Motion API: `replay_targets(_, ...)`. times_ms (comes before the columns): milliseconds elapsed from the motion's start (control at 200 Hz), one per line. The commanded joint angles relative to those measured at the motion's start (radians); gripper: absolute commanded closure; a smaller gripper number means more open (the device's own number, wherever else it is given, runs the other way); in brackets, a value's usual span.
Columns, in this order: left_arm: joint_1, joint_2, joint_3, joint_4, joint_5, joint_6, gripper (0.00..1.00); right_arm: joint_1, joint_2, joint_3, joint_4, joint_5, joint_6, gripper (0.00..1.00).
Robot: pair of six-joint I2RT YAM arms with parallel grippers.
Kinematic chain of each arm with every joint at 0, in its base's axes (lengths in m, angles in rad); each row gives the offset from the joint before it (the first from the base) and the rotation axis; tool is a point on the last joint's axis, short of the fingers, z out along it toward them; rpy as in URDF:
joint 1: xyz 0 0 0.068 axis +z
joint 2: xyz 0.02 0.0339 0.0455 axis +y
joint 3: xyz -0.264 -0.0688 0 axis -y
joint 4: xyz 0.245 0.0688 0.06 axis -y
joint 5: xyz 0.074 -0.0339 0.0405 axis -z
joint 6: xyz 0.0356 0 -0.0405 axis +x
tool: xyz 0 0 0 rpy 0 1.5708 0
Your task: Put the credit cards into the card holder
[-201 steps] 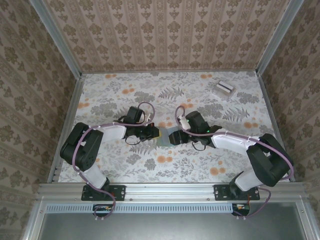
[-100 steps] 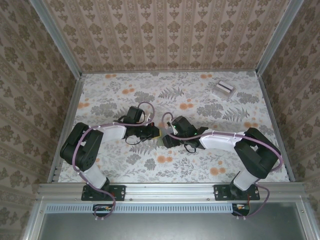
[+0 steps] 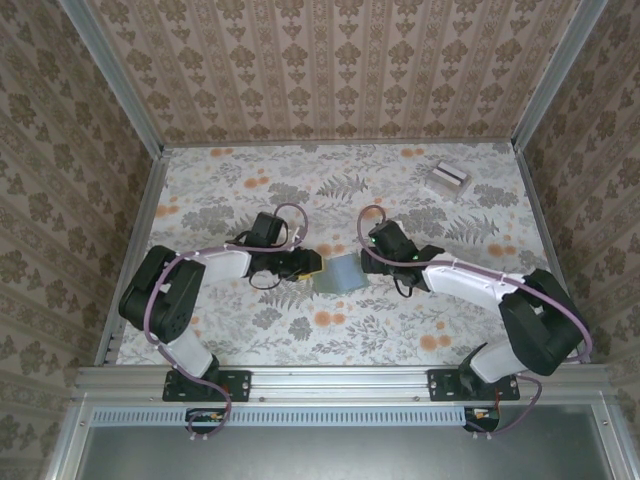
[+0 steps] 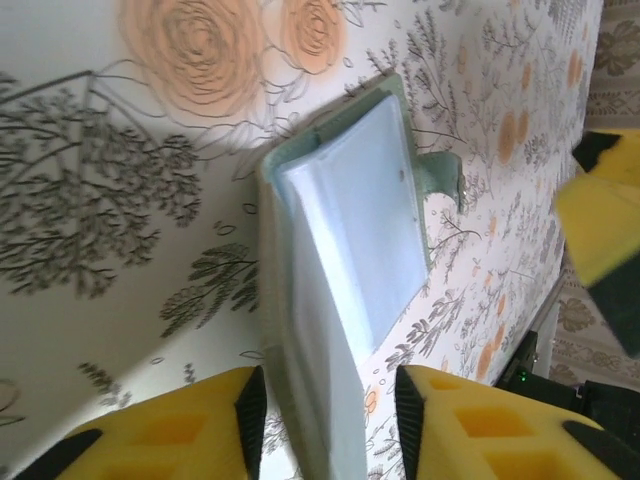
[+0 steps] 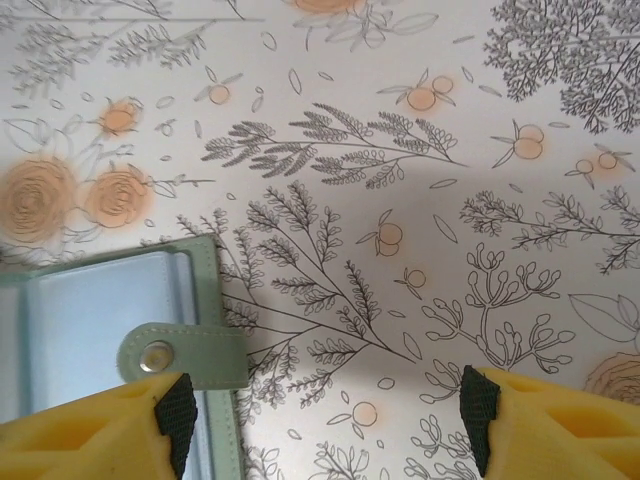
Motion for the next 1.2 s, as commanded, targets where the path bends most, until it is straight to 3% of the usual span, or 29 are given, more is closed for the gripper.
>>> replay_targets(0, 0.022, -0.051, 0.035, -0.09, -0.016, 0.066, 0.56, 0.003, -0.047, 0.041, -0.04, -0.056, -0.035, 0.26)
replay_targets(115, 0.028, -0.047, 0.046, -0.123, -0.032, 0.085, 0.57, -0.013, -0.036, 0.1, -0.065, -0.065, -0.056, 0.26)
replay_targets(265, 0.027, -0.049, 0.046, -0.179, -0.068, 0.109, 0.57, -0.106, -0.021, 0.171, -0.116, -0.078, -0.023, 0.26)
replay_targets(330, 0.027, -0.055, 0.047, -0.204, -0.123, 0.133, 0.58, -0.153, -0.025, 0.195, -0.137, -0.053, -0.051, 0.25)
replay_targets(540, 0.026, -0.056, 0.082, -0.276, -0.14, 0.187, 0.58, -0.325, 0.033, 0.287, -0.162, -0.049, -0.233, 0.22)
replay_targets(610, 0.029, -0.054, 0.079, -0.273, -0.138, 0.189, 0.58, -0.387, 0.087, 0.337, -0.184, -0.077, -0.314, 0.23)
replay_targets(730, 0.029, -0.044, 0.072, -0.263, -0.122, 0.19, 0.58, -0.47, 0.237, 0.493, -0.326, -0.104, -0.431, 0.33)
replay_targets(980, 0.029, -0.064, 0.048, -0.26, -0.124, 0.178, 0.56, -0.521, 0.469, 0.71, -0.407, 0.052, -0.644, 0.32)
replay_targets(1190, 0.028, -0.079, 0.043, -0.262, -0.133, 0.159, 0.56, -0.553, 0.602, 0.841, -0.414, 0.1, -0.722, 0.29)
